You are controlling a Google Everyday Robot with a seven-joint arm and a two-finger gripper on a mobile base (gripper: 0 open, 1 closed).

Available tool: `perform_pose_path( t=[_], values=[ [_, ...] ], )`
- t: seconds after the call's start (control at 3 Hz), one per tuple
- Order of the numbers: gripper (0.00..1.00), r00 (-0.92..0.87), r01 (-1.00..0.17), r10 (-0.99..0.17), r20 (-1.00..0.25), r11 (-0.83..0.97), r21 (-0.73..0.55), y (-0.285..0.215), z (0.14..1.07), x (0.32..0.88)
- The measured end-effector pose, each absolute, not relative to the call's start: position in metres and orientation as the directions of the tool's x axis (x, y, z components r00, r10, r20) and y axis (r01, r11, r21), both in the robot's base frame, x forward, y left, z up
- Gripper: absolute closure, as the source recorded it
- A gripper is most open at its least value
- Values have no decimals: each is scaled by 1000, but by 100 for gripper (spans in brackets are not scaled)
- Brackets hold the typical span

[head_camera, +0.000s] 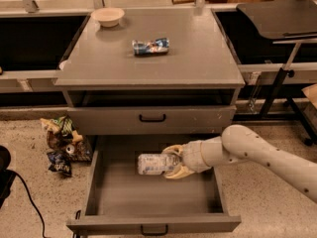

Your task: Pick blue plastic bottle from middle drawer and place on counter

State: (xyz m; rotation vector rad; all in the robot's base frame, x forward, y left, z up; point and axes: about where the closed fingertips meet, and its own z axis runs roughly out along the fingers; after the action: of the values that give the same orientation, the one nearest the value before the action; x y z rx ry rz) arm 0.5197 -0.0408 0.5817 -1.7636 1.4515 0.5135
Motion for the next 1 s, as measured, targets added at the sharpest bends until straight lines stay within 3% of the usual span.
perform_pose_path(
  t=[0.67,1.0],
  values=[
    [100,343,-905,-711,-613,-75,-419,-76,704,507],
    [100,344,-905,-711,-613,-75,-419,-76,704,507]
  ],
)
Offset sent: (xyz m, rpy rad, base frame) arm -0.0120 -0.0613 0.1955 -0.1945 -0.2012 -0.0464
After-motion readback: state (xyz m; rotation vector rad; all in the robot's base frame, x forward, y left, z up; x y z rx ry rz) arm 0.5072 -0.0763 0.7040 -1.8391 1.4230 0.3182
